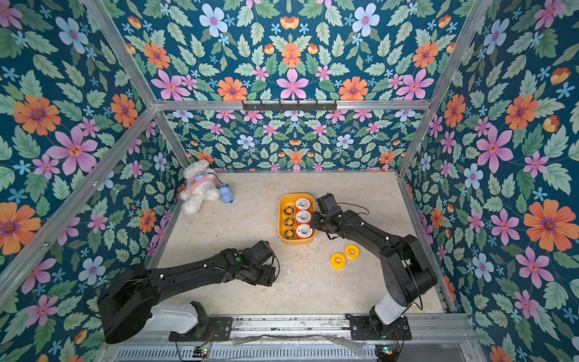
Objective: Put the sealing tape into the storage box
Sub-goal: Pick up the sealing tape at the center of the board.
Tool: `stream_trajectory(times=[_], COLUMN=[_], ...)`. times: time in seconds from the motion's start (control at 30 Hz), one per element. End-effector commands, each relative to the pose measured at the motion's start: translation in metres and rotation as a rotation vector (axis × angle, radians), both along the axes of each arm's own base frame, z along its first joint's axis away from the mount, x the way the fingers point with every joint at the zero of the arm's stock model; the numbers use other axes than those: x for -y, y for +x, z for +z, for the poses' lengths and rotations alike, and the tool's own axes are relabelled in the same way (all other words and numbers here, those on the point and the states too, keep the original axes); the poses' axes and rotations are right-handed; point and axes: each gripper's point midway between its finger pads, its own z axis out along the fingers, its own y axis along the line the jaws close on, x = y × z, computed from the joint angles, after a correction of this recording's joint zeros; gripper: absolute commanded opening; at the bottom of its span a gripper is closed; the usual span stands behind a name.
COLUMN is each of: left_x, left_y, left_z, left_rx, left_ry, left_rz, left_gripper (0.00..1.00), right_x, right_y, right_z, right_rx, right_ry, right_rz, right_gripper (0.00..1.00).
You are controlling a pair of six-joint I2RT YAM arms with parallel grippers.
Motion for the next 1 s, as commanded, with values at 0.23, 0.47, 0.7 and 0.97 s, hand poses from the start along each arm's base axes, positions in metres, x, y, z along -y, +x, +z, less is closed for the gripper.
stream_trajectory(times=[0.23, 0.47, 0.7, 0.97], left_x=[-0.009, -0.007, -0.005, 0.004], left_y=[0.005, 0.01, 0.017, 0.037], left_z=[-0.004, 0.001, 0.016, 0.035], left_rx=[0.029, 0.052, 0.093, 0.135], left_ry=[0.1, 0.104, 0.078, 0.036], left_rz=[-0.027, -0.023, 0.002, 0.026], left_gripper=[0.7, 0.62, 0.63, 0.64], right_x=[-0.002, -0.004, -0.008, -0.004], right_y=[0.0, -0.001, -0.001, 0.001], right_z=[-0.002, -0.005, -0.004, -0.017], right_rx=[-0.005, -0.015, -0.022, -0.051], right_ry=[0.002, 0.005, 0.025, 0.012], right_rz=[0.01, 0.017, 0.031, 0.016], right_gripper=[0.57, 0.57, 0.57, 0.56])
